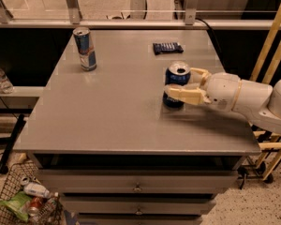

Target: Place pepsi can upright

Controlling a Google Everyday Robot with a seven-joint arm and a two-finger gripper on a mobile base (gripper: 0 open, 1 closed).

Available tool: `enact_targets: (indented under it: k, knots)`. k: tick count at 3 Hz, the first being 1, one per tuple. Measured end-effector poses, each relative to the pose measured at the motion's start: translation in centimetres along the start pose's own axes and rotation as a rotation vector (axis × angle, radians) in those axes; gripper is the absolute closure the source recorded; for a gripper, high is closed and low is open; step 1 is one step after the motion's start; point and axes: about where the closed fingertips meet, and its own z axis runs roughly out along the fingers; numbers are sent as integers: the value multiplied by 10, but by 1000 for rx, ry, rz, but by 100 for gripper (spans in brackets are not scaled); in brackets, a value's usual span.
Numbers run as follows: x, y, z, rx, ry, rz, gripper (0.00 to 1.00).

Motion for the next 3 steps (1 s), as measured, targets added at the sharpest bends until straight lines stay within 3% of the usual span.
enact_targets:
  k: [2, 3]
  knots:
    - [-2, 3, 4, -9, -2, -2, 12]
    - [-3, 4, 6, -13, -2, -3, 0]
